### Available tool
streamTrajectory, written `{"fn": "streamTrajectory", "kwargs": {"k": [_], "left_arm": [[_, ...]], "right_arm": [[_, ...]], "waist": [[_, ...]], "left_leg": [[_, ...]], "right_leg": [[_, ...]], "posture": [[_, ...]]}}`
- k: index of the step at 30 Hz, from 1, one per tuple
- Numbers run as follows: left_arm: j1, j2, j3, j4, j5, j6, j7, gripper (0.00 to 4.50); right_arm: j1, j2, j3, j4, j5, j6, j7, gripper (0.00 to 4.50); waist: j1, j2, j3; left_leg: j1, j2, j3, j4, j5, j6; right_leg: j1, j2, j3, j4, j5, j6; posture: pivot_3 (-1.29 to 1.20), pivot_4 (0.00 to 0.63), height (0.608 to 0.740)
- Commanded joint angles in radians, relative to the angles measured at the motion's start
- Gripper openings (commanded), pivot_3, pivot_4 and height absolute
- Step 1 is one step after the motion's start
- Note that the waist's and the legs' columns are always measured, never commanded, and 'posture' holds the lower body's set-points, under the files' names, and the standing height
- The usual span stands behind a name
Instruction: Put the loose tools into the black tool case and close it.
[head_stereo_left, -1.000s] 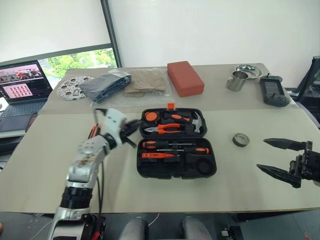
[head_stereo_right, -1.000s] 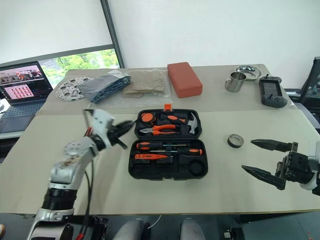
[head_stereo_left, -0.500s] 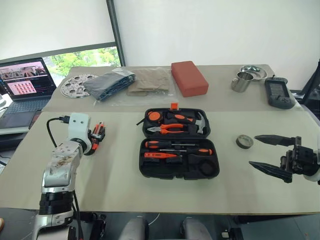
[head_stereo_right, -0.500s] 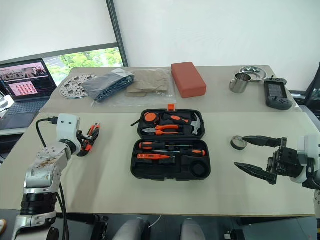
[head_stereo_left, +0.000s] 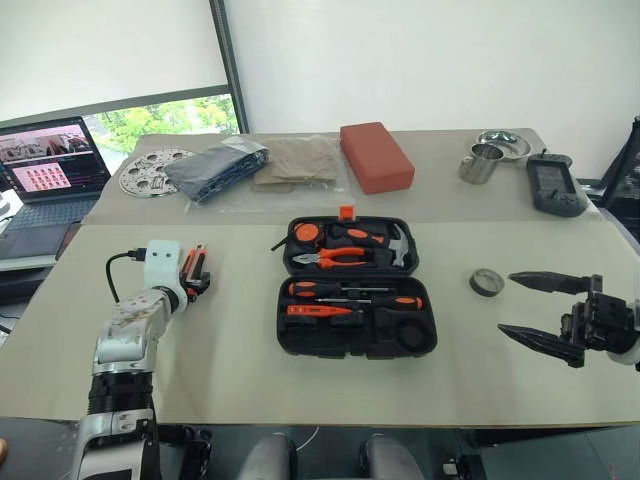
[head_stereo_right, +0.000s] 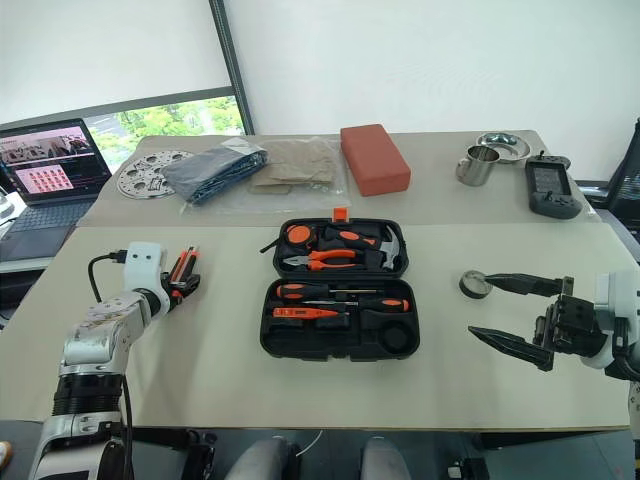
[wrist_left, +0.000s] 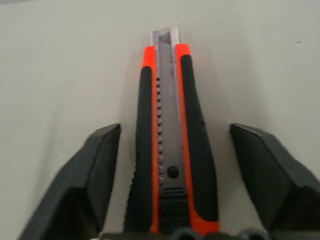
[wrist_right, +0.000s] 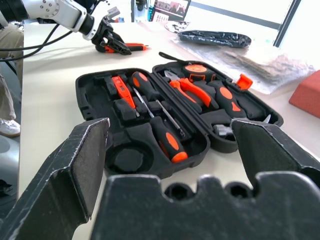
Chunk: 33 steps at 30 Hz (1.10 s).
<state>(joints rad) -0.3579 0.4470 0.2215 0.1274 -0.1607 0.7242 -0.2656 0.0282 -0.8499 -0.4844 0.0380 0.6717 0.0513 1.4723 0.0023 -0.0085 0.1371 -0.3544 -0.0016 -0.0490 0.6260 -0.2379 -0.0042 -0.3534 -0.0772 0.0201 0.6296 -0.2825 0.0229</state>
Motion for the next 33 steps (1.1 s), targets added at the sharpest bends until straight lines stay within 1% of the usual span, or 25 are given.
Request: {"fn": "streamTrajectory", "kwargs": {"k": [1, 2, 3, 5, 7, 8, 11, 13, 15, 17, 20, 24, 25, 28, 33], "left_arm": [[0.019, 0.009, 0.017, 0.01, 0.0, -0.004, 0.006, 2.0], [0.018, 0.01, 0.019, 0.01, 0.0, -0.015, 0.007, 1.78], [0.015, 0.009, 0.025, 0.009, -0.002, -0.032, 0.008, 1.67], [0.001, 0.007, 0.035, 0.001, -0.002, -0.12, 0.002, 1.66], [-0.006, 0.035, -0.007, -0.027, 0.009, -0.281, -0.083, 1.66], [-0.01, 0.05, -0.031, -0.05, 0.001, -0.358, -0.153, 1.66], [-0.033, 0.066, -0.077, -0.108, -0.065, -0.454, -0.329, 1.66], [-0.045, 0.097, -0.159, -0.178, -0.106, -0.469, -0.498, 1.66], [-0.057, 0.13, -0.243, -0.237, -0.125, -0.458, -0.625, 1.66], [-0.079, 0.152, -0.312, -0.27, -0.114, -0.454, -0.695, 1.66], [-0.136, 0.154, -0.42, -0.301, -0.094, -0.409, -0.763, 1.66], [-0.198, 0.145, -0.543, -0.325, -0.051, -0.37, -0.824, 1.66], [-0.21, 0.135, -0.566, -0.329, -0.041, -0.353, -0.822, 1.66], [-0.211, 0.118, -0.637, -0.314, 0.031, -0.342, -0.799, 1.66], [-0.188, 0.117, -0.668, -0.327, 0.065, -0.301, -0.788, 1.66]], "right_arm": [[0.011, -0.002, -0.041, -0.038, 0.024, -0.007, -0.004, 4.5], [0.014, -0.002, -0.042, -0.041, 0.025, -0.005, -0.005, 4.5], [0.016, -0.003, -0.043, -0.045, 0.026, -0.004, -0.007, 4.5], [0.018, -0.006, -0.044, -0.052, 0.03, 0.002, -0.012, 4.5], [0.019, -0.011, -0.045, -0.062, 0.033, 0.011, -0.018, 4.5], [0.019, -0.014, -0.045, -0.065, 0.034, 0.015, -0.021, 4.5], [0.016, -0.02, -0.044, -0.069, 0.034, 0.023, -0.022, 4.5], [0.006, -0.024, -0.038, -0.071, 0.034, 0.029, -0.026, 4.5], [-0.001, -0.025, -0.035, -0.073, 0.033, 0.033, -0.028, 4.5], [-0.005, -0.024, -0.034, -0.075, 0.032, 0.037, -0.03, 4.5], [0.005, -0.015, -0.033, -0.09, 0.032, 0.038, -0.032, 4.5], [0.024, -0.004, -0.035, -0.108, 0.034, 0.037, -0.035, 4.5], [0.029, -0.003, -0.039, -0.11, 0.036, 0.036, -0.036, 4.5], [0.058, -0.001, -0.059, -0.118, 0.042, 0.033, -0.034, 4.5], [0.082, 0.002, -0.074, -0.117, 0.043, 0.023, -0.03, 4.5]], "waist": [[-0.002, 0.0, 0.0], [-0.003, 0.0, 0.0], [-0.003, 0.0, 0.0], [-0.003, 0.0, 0.0], [-0.003, -0.001, 0.001], [-0.001, -0.001, 0.001], [0.003, -0.001, 0.001], [0.009, 0.0, 0.0], [0.01, 0.001, 0.0], [0.009, 0.0, 0.0], [0.005, -0.001, 0.002], [0.0, -0.002, 0.004], [-0.001, -0.002, 0.004], [-0.003, -0.002, 0.004], [-0.005, -0.002, 0.005]], "left_leg": [[0.0, 0.0, 0.0, 0.0, 0.0, 0.0], [0.0, 0.0, 0.0, 0.0, 0.0, 0.0], [0.0, 0.0, 0.0, 0.0, 0.0, 0.0], [0.0, 0.0, 0.0, 0.0, 0.0, 0.0], [0.0, 0.0, 0.0, 0.0, 0.0, 0.0], [-0.001, 0.0, 0.0, 0.0, 0.0, -0.001], [-0.001, 0.0, 0.001, -0.001, 0.0, -0.001], [-0.002, 0.0, 0.002, -0.001, 0.0, -0.001], [-0.003, -0.001, 0.003, -0.001, 0.0, -0.001], [-0.003, -0.001, 0.004, -0.001, 0.0, -0.001], [-0.003, 0.0, 0.007, -0.002, 0.0, -0.001], [-0.003, 0.0, 0.007, -0.001, 0.0, -0.001], [-0.004, 0.0, 0.007, -0.001, 0.0, -0.001], [-0.005, 0.0, 0.007, -0.001, 0.0, -0.001], [-0.009, 0.0, 0.006, 0.0, 0.0, -0.001]], "right_leg": [[0.0, 0.0, 0.0, 0.0, 0.0, 0.0], [0.0, 0.0, 0.0, 0.0, 0.0, 0.0], [0.0, 0.0, 0.0, 0.0, 0.0, 0.0], [0.0, 0.0, 0.0, 0.0, 0.0, 0.001], [0.0, 0.0, 0.0, 0.0, 0.0, 0.0], [-0.001, 0.0, 0.0, 0.0, 0.0, 0.0], [-0.001, 0.0, -0.001, -0.001, 0.0, -0.001], [0.0, -0.001, -0.001, -0.003, 0.001, -0.001], [0.0, -0.001, -0.001, -0.004, 0.001, -0.001], [0.0, -0.001, -0.001, -0.005, 0.001, -0.001], [-0.001, 0.001, -0.001, -0.004, 0.0, -0.001], [-0.001, 0.002, -0.001, -0.003, -0.002, 0.003], [-0.001, 0.002, -0.001, -0.003, -0.003, 0.005], [0.0, 0.002, -0.001, -0.003, -0.004, 0.006], [-0.001, 0.002, -0.001, -0.003, -0.003, 0.006]], "posture": [[0.0, 0.15, 0.707], [0.0, 0.15, 0.707], [0.0, 0.15, 0.707], [0.0, 0.15, 0.707], [0.0, 0.15, 0.707], [0.0, 0.15, 0.707], [0.0, 0.15, 0.707], [0.0, 0.15, 0.707], [0.0, 0.15, 0.707], [0.0, 0.15, 0.707], [0.0, 0.15, 0.707], [0.0, 0.15, 0.707], [0.0, 0.15, 0.707], [0.0, 0.15, 0.707], [0.0, 0.15, 0.707]]}}
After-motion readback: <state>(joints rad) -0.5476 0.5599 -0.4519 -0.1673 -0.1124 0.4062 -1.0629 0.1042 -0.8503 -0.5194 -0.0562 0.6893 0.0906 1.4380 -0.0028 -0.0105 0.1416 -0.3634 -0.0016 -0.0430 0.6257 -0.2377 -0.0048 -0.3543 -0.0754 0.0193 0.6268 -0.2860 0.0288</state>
